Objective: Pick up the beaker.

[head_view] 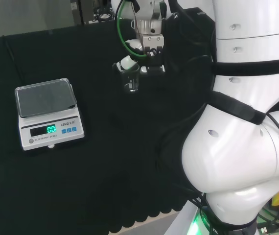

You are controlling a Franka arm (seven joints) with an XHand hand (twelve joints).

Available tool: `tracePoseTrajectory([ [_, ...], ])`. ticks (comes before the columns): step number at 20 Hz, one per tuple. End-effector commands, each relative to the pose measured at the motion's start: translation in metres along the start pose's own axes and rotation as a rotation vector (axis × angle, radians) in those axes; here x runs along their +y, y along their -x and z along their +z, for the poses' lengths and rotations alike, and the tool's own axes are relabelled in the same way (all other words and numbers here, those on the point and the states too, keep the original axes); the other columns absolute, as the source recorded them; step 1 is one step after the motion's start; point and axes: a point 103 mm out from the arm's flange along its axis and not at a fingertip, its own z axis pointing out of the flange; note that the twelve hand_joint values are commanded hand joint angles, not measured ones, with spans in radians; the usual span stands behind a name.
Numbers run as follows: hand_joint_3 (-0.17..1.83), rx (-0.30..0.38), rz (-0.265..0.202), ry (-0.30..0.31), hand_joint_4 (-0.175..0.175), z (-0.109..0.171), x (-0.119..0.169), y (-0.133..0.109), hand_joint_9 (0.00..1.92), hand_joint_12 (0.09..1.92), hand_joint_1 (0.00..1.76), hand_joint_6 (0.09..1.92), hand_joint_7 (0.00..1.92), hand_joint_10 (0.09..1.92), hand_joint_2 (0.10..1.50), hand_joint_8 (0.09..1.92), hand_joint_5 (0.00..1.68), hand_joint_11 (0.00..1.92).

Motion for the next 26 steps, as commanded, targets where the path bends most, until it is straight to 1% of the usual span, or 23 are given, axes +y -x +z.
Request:
tracePoseTrajectory([
  [1, 0.29, -0.002, 0.02, -0.045, -0.009, 0.022, 0.013, 0.018, 0.11, 1.28, 0.53, 0.09, 0.0, 0.81, 0.69, 0.67, 0.1, 0.0],
  [10, 0.29, -0.006, 0.028, -0.071, -0.009, 0.037, 0.028, 0.023, 0.11, 1.28, 0.53, 0.09, 0.0, 0.81, 0.69, 0.67, 0.1, 0.0],
  [12, 0.29, -0.012, 0.025, -0.067, -0.01, 0.038, 0.03, 0.023, 0.11, 1.28, 0.53, 0.09, 0.0, 0.81, 0.69, 0.67, 0.12, 0.0],
  [15, 0.29, -0.018, 0.02, -0.058, 0.003, 0.038, 0.032, 0.021, 0.15, 1.36, 0.62, 0.09, 0.02, 0.81, 0.7, 0.69, 0.2, 0.0],
  [17, 0.33, -0.018, 0.015, -0.051, 0.02, 0.039, 0.032, 0.02, 0.27, 1.44, 0.72, 0.09, 0.08, 0.8, 0.7, 0.71, 0.28, 0.04],
  [19, 0.41, -0.017, 0.012, -0.042, 0.028, 0.038, 0.032, 0.018, 0.4, 1.45, 0.8, 0.09, 0.17, 0.77, 0.67, 0.73, 0.36, 0.15],
  [20, 0.48, -0.015, 0.01, -0.035, 0.029, 0.038, 0.032, 0.017, 0.5, 1.42, 0.84, 0.09, 0.23, 0.75, 0.66, 0.75, 0.42, 0.25],
  [21, 0.56, -0.012, 0.008, -0.028, 0.03, 0.038, 0.033, 0.017, 0.59, 1.38, 0.88, 0.17, 0.3, 0.73, 0.63, 0.77, 0.48, 0.35],
  [23, 0.71, -0.014, 0.005, -0.014, 0.03, 0.037, 0.033, 0.015, 0.75, 1.31, 0.95, 0.57, 0.43, 0.72, 0.6, 0.82, 0.49, 0.52],
  [24, 0.75, -0.014, 0.005, -0.01, 0.021, 0.037, 0.033, 0.015, 0.83, 1.27, 0.99, 0.77, 0.5, 0.74, 0.6, 0.86, 0.49, 0.63],
  [25, 0.78, -0.014, 0.005, -0.006, 0.006, 0.037, 0.033, 0.015, 0.91, 1.22, 1.03, 0.92, 0.56, 0.76, 0.61, 0.92, 0.5, 0.75],
  [26, 0.81, -0.015, 0.006, -0.004, -0.009, 0.036, 0.033, 0.014, 0.97, 1.17, 1.06, 1.03, 0.61, 0.79, 0.61, 0.96, 0.51, 0.86],
])
